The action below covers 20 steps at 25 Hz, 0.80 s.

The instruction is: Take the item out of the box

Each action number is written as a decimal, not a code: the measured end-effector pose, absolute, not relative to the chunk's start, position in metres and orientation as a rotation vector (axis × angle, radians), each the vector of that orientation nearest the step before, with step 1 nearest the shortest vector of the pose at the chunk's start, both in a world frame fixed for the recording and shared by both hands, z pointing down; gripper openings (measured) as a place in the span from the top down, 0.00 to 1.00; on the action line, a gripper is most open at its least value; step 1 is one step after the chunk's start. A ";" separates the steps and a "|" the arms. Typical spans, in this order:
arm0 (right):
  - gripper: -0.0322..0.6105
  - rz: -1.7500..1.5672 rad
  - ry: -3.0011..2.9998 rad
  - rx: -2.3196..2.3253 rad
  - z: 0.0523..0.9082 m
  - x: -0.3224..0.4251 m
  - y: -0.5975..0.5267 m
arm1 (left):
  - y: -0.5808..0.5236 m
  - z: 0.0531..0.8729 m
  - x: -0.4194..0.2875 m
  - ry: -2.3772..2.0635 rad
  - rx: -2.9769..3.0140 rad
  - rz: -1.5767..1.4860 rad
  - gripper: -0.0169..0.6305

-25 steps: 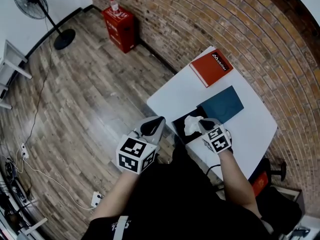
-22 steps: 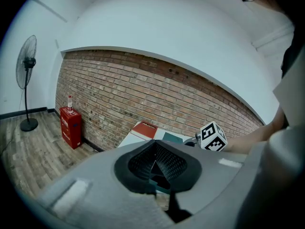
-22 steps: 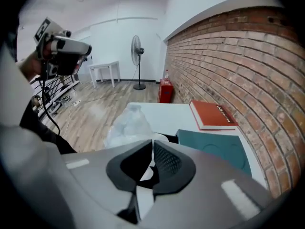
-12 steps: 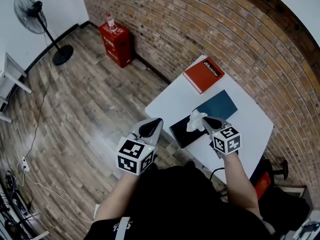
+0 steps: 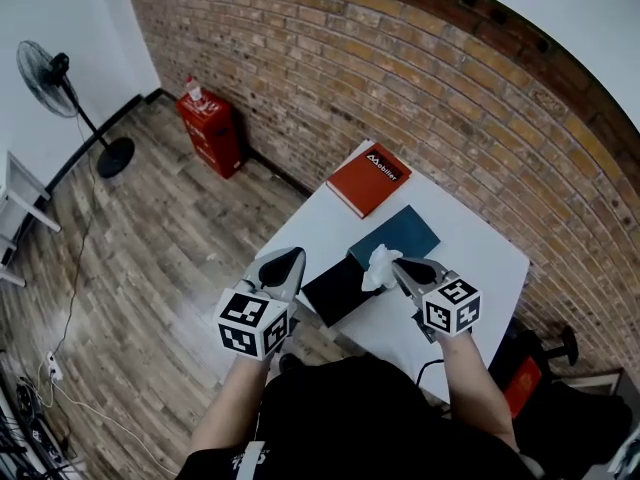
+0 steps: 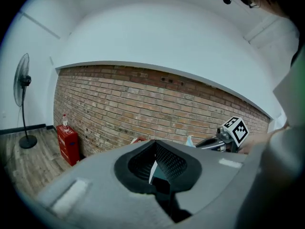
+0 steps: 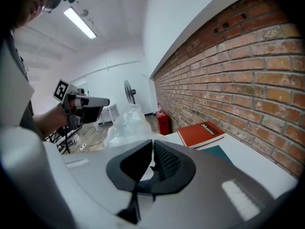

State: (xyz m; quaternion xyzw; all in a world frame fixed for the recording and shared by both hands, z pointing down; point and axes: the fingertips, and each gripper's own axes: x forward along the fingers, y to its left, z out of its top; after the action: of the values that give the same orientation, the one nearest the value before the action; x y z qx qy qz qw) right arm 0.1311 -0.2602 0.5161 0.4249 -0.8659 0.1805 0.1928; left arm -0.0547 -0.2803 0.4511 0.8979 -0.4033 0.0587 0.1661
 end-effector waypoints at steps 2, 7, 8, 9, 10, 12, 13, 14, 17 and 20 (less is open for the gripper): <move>0.93 0.523 -2.449 1.228 0.508 0.151 -0.260 | -0.285 0.442 -0.039 -1.150 2.575 0.166 0.97; 0.93 0.513 -2.492 1.281 0.492 0.184 -0.254 | -0.289 0.433 -0.011 -1.156 2.592 0.182 0.97; 0.93 0.505 -2.501 1.281 0.489 0.186 -0.252 | -0.289 0.431 -0.008 -1.158 2.596 0.186 0.97; 0.93 0.498 -2.513 1.279 0.485 0.188 -0.249 | -0.290 0.429 -0.004 -1.159 2.601 0.191 0.97; 0.93 0.492 -2.526 1.277 0.482 0.188 -0.247 | -0.291 0.427 -0.001 -1.160 2.606 0.194 0.97; 0.93 0.485 -2.555 1.272 0.475 0.188 -0.244 | -0.292 0.424 0.003 -1.160 2.613 0.199 0.97; 0.93 0.483 -2.571 1.269 0.472 0.187 -0.242 | -0.293 0.423 0.004 -1.159 2.614 0.201 0.97; 0.93 0.480 -2.588 1.263 0.469 0.185 -0.241 | -0.294 0.423 0.005 -1.159 2.613 0.205 0.97; 0.93 0.459 -2.643 1.245 0.458 0.177 -0.241 | -0.295 0.425 0.007 -1.157 2.610 0.217 0.97; 0.94 0.443 -2.701 1.230 0.445 0.170 -0.240 | -0.296 0.429 0.004 -1.160 2.597 0.222 0.97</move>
State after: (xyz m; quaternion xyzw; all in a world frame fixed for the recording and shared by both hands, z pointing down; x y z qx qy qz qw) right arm 0.1705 -0.2396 0.4452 0.4089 -0.8979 0.1473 0.0705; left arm 0.0038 -0.2959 0.4287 0.9008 -0.4025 0.0769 0.1439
